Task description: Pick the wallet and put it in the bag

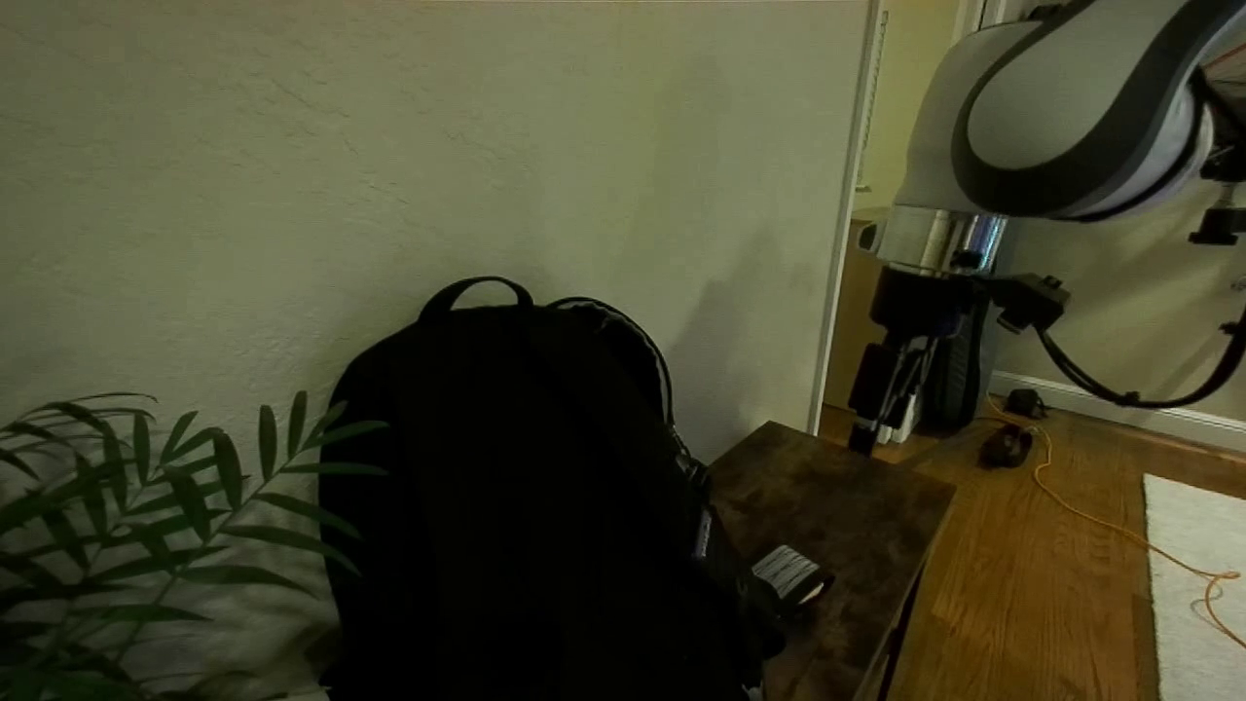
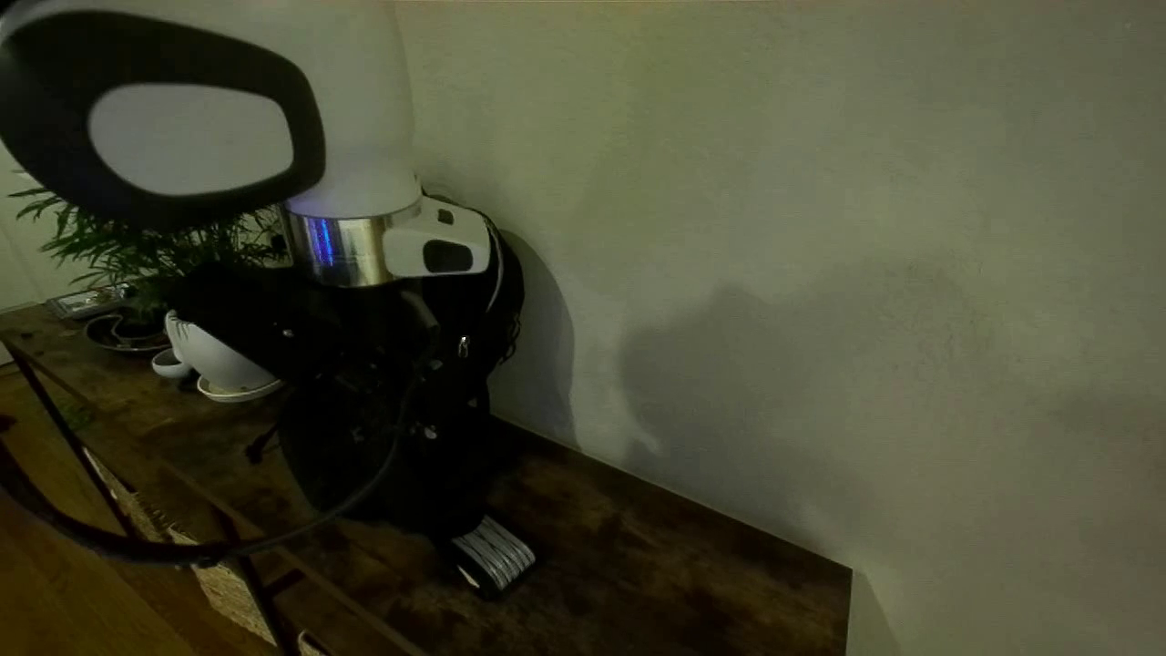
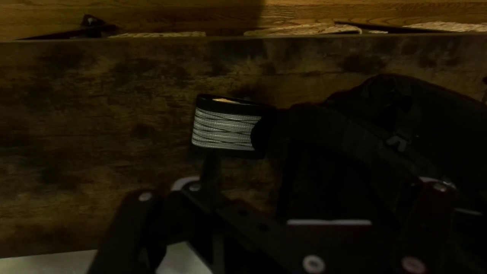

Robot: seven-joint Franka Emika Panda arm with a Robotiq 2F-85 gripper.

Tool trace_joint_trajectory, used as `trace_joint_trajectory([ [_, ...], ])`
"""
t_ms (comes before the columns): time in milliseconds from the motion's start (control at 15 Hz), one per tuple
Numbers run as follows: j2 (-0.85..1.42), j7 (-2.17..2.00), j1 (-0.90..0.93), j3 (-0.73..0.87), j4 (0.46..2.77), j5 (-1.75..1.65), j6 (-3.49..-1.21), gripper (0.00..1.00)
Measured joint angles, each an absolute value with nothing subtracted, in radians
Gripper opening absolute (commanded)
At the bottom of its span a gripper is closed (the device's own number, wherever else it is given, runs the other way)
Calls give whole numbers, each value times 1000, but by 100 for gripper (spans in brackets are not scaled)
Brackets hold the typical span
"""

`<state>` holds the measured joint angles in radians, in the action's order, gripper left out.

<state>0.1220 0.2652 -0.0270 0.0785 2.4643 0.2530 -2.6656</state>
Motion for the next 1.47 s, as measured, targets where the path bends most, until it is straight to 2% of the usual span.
trace_joint_trajectory([
  [333, 282, 282, -39, 42, 2384, 204, -2760, 100],
  [733, 435, 354, -58, 13, 2277, 39, -2772, 100],
  [1467, 475, 401, -65, 5, 2240, -78, -2773, 100],
])
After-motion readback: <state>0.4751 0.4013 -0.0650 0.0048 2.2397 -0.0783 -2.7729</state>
